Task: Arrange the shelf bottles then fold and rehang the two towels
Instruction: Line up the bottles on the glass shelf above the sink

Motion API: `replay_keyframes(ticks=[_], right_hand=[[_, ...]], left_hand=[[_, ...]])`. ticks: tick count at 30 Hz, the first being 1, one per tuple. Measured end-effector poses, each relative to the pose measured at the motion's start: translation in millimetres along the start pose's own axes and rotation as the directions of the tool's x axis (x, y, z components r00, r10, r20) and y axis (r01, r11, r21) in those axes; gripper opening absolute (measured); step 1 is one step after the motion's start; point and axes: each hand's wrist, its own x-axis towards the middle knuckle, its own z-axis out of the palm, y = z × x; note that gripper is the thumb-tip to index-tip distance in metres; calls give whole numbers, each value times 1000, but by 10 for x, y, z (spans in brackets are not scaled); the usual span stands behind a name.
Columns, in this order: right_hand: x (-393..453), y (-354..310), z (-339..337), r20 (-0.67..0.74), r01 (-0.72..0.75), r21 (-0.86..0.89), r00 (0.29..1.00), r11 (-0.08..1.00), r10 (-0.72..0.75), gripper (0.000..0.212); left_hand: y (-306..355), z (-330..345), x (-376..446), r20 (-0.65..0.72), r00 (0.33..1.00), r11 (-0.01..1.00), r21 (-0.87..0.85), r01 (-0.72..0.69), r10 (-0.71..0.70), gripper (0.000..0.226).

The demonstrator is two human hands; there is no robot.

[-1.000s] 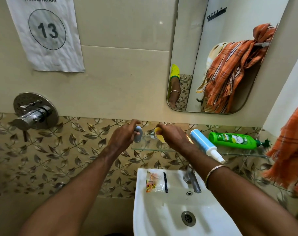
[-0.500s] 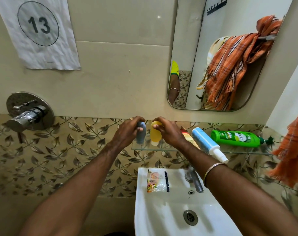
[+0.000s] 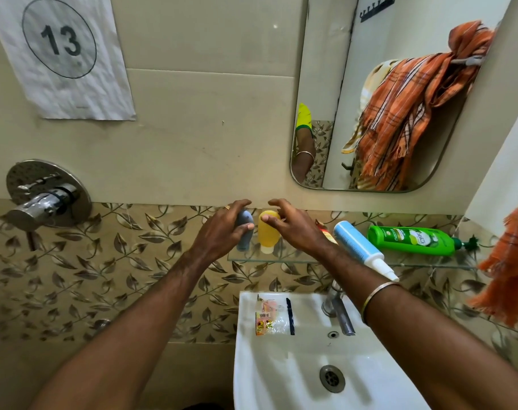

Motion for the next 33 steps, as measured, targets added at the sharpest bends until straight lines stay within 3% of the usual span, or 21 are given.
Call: replay_keyframes(ticks=[3, 6, 8, 11, 14, 21, 27, 33], right_hand=[[5, 45, -136, -63, -17, 34, 998, 999, 19, 58], [-4, 138, -392, -151, 16, -37, 988, 999, -22, 43], [-36, 285, -612, -178, 44, -157, 981, 987, -72, 35], [-128, 591, -925, -135, 75, -409, 981, 910, -142, 57], [-305, 801, -1177, -41, 56, -626, 994, 778, -105, 67], [-571, 1200, -1520, 208, 242, -728, 969, 641, -131, 76], [-757, 1431, -1522, 337, 333, -738, 935, 587, -106, 79], [-860, 1543, -1520, 363, 339, -733, 928, 589, -83, 80]], left_hand=[[49, -29, -4, -121, 985, 986, 130, -107, 123, 73], [189, -33, -18, -219, 906, 897, 344, -277, 364, 86], [366, 51, -27, -190, 842, 815, 427, -393, 505, 91], [650, 296, -62, -99, 771, 729, 418, -542, 629, 94], [857, 619, -139, 11, 759, 703, 369, -608, 651, 93], [1113, 1206, -180, 156, 794, 703, 387, -597, 588, 93], [1353, 1389, -188, 233, 805, 690, 420, -590, 546, 75], [1460, 1355, -319, 231, 808, 704, 400, -586, 542, 50]])
